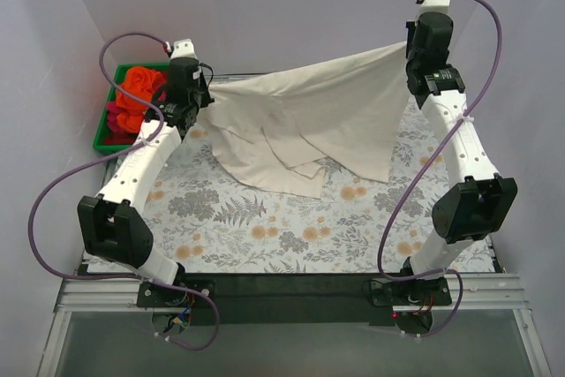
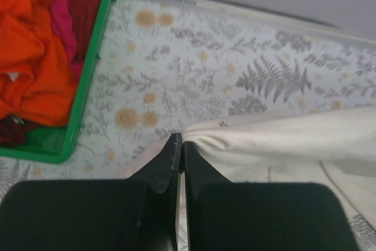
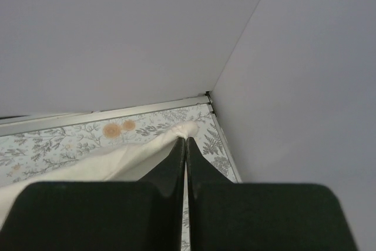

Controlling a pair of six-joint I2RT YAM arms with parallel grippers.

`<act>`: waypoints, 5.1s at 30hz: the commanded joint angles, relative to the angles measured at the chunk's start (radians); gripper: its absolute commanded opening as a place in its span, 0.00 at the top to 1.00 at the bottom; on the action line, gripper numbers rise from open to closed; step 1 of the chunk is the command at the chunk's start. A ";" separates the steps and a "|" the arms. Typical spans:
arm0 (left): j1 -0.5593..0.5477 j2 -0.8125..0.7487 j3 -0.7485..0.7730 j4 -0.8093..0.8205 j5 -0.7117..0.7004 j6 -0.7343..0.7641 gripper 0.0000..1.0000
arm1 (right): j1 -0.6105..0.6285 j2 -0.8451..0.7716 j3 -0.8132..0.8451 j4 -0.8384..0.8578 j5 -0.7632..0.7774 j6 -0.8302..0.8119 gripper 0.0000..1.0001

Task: Fold and stack the t-shirts
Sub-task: Flatten the tshirt out

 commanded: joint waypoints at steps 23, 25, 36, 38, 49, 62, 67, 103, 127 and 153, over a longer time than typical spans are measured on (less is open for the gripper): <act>0.013 -0.470 0.428 -0.128 0.121 0.291 1.00 | -0.013 -0.696 -0.180 0.154 -0.163 -0.134 0.99; 0.013 -0.458 0.436 -0.134 0.130 0.302 1.00 | -0.014 -0.700 -0.171 0.134 -0.171 -0.145 0.99; 0.013 -0.242 0.069 -0.076 0.173 0.236 1.00 | -0.013 -0.566 -0.419 0.078 -0.108 -0.108 0.99; 0.013 -0.196 -0.047 -0.003 0.170 0.221 1.00 | -0.013 -0.527 -0.491 0.117 -0.087 -0.090 0.99; 0.014 0.352 -0.046 0.152 0.106 0.185 1.00 | -0.060 -0.026 -0.608 0.295 -0.025 -0.030 0.99; 0.014 0.525 0.084 0.340 0.066 0.238 0.97 | -0.109 0.284 -0.349 0.300 0.060 -0.056 0.99; 0.014 0.591 0.161 0.337 0.029 0.236 0.60 | -0.111 0.369 -0.212 0.295 0.090 -0.068 0.69; -0.153 0.278 -0.321 0.192 0.256 -0.447 0.67 | 0.165 -0.251 -0.965 0.023 -0.549 0.369 0.51; -0.170 0.246 -0.213 0.149 0.213 -0.391 1.00 | 0.164 -0.285 -0.982 0.011 -0.522 0.355 0.51; 0.045 0.658 0.586 0.243 0.263 -0.082 1.00 | -0.197 0.249 -0.304 0.029 -0.426 0.464 0.54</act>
